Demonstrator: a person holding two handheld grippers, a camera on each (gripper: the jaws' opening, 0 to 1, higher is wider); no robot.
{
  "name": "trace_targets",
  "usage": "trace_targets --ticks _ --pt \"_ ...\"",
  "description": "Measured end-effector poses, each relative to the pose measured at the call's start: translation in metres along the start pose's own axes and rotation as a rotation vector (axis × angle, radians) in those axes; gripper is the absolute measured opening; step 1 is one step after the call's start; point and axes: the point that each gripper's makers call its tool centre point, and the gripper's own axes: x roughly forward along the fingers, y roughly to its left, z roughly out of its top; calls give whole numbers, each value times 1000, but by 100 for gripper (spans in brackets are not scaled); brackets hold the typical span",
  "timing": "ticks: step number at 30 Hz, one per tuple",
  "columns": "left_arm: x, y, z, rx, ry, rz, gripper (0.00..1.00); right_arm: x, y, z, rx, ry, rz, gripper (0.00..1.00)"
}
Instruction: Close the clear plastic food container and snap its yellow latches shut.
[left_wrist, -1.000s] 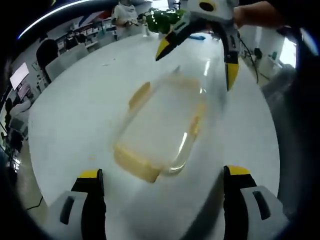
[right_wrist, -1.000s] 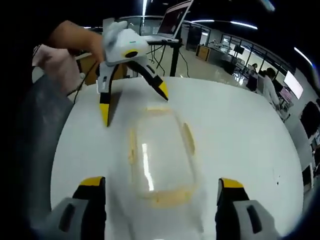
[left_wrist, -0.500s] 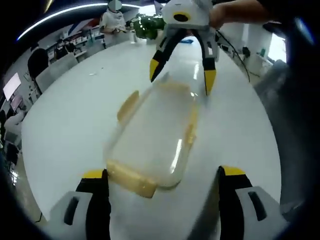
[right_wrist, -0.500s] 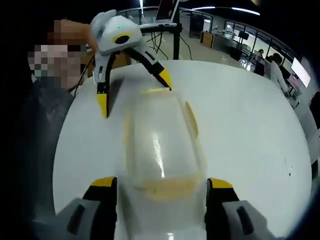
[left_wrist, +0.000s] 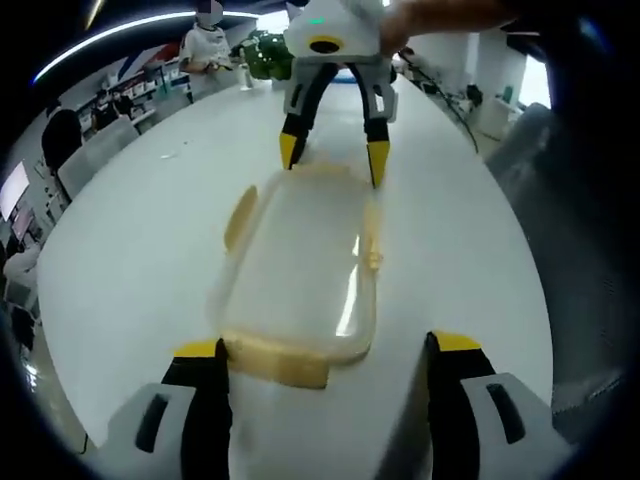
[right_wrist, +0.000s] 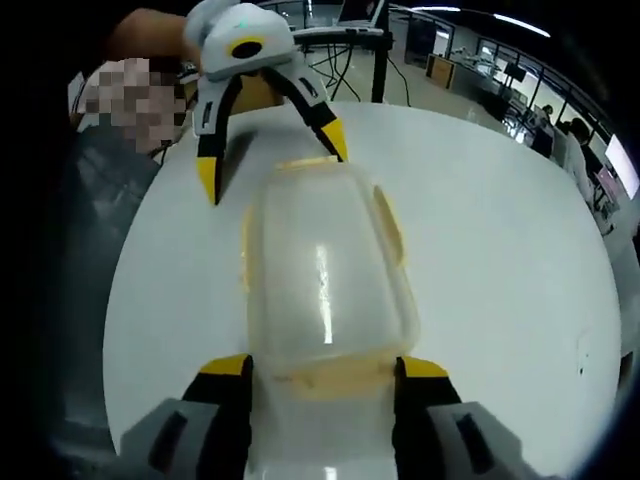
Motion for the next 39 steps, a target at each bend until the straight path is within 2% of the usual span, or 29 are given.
trace_targets --ticks 5,15,20,22,25,28,32,33,35,39 --pt "-2 -5 -2 2 29 6 73 1 2 -3 -55 29 3 56" --pt "-7 -20 -7 51 82 -5 53 1 14 -7 -118 76 17 57" --pt "-11 -21 -7 136 104 -2 43 -1 22 -10 -130 98 41 58" --pt "-13 -20 -8 138 115 6 38 -2 25 -11 -138 107 46 59" --pt "-14 -14 -9 128 135 46 38 -2 29 -11 -148 124 49 59" --pt "-15 -11 -11 113 140 53 37 0 30 -11 -176 139 38 57" --pt "-19 -3 -12 154 164 92 36 0 31 -11 -198 141 43 52" --pt "-19 -4 -13 153 162 86 36 -1 30 -10 -195 137 41 49" --pt "-19 -5 -14 100 161 81 36 -1 26 -9 -172 128 28 43" --pt "-18 -7 -13 91 160 70 38 -1 27 -8 -173 132 26 42"
